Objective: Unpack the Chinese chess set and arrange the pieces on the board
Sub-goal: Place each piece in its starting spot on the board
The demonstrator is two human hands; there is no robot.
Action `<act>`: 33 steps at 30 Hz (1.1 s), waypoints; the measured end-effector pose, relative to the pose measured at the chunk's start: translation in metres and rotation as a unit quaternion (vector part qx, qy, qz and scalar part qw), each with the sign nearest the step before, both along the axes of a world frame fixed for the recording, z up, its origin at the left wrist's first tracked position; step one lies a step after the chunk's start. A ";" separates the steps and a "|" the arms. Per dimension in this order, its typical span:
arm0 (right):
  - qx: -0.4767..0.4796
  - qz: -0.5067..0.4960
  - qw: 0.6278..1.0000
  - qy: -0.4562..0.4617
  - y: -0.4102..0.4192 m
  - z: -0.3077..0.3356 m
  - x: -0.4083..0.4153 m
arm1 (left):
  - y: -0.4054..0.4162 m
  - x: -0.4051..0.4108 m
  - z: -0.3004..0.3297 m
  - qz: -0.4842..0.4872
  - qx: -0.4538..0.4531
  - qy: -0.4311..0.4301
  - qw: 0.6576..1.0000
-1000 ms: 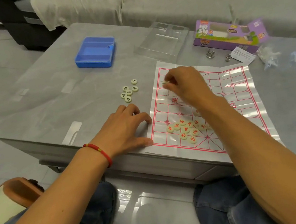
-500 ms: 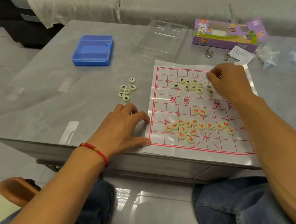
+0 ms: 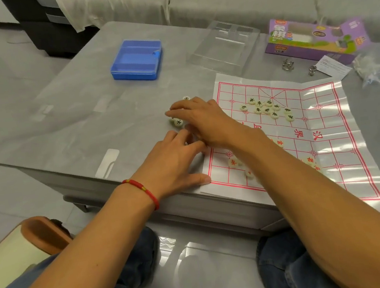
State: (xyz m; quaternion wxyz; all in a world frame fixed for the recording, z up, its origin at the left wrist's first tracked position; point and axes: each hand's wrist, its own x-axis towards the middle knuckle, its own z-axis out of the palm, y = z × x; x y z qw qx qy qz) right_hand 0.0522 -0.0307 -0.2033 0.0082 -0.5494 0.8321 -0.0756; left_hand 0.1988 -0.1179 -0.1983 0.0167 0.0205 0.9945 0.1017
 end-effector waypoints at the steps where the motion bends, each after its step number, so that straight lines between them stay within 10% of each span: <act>1: 0.006 0.003 1.000 0.001 -0.001 -0.001 -0.003 | -0.001 0.000 0.000 -0.001 0.004 -0.002 1.000; 33: -0.121 -0.161 0.976 -0.080 0.058 0.030 -0.026 | -0.002 0.002 0.002 0.001 0.039 -0.006 0.999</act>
